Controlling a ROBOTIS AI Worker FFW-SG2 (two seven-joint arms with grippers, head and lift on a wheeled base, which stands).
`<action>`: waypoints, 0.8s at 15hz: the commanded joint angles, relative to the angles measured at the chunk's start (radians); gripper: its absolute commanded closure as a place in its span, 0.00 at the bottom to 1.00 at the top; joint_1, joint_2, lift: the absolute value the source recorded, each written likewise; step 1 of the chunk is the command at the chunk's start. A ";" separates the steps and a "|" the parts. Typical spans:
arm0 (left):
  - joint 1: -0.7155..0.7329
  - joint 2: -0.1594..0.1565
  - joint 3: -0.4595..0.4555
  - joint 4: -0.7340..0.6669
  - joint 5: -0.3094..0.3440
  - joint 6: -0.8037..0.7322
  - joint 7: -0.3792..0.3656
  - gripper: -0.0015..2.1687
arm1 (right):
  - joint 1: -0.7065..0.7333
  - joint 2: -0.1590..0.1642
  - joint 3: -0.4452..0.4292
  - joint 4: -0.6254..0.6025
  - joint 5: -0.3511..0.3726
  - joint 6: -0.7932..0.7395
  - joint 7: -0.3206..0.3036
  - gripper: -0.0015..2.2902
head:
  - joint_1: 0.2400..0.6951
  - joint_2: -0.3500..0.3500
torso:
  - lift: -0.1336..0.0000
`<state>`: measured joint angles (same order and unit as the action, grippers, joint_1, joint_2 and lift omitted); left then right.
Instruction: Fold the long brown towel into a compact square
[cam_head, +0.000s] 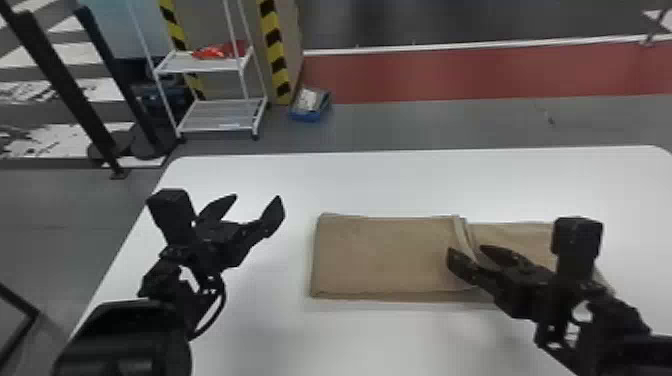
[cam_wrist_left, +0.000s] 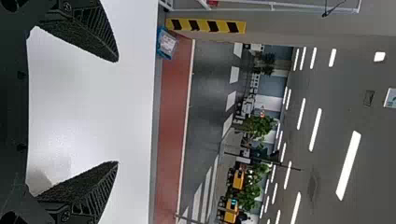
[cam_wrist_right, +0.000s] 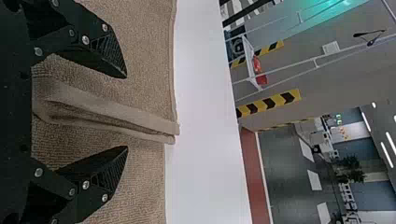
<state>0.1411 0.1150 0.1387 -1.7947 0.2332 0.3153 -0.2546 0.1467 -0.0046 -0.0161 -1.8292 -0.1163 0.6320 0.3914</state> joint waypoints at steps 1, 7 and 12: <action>0.000 0.000 -0.001 0.001 0.000 0.000 0.000 0.05 | -0.009 0.006 0.010 0.002 0.006 0.002 0.000 0.18 | 1.00 0.70 | 0.06; 0.002 0.000 0.001 0.001 0.000 -0.003 0.000 0.05 | -0.012 0.006 0.025 0.004 0.012 0.005 0.000 0.26 | 1.00 0.71 | 0.06; 0.003 0.000 0.002 0.000 0.000 -0.006 -0.002 0.05 | 0.008 0.006 0.011 -0.025 0.012 0.018 0.001 0.32 | 1.00 0.72 | 0.06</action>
<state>0.1440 0.1150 0.1403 -1.7936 0.2331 0.3098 -0.2562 0.1462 -0.0046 0.0041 -1.8396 -0.1039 0.6461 0.3926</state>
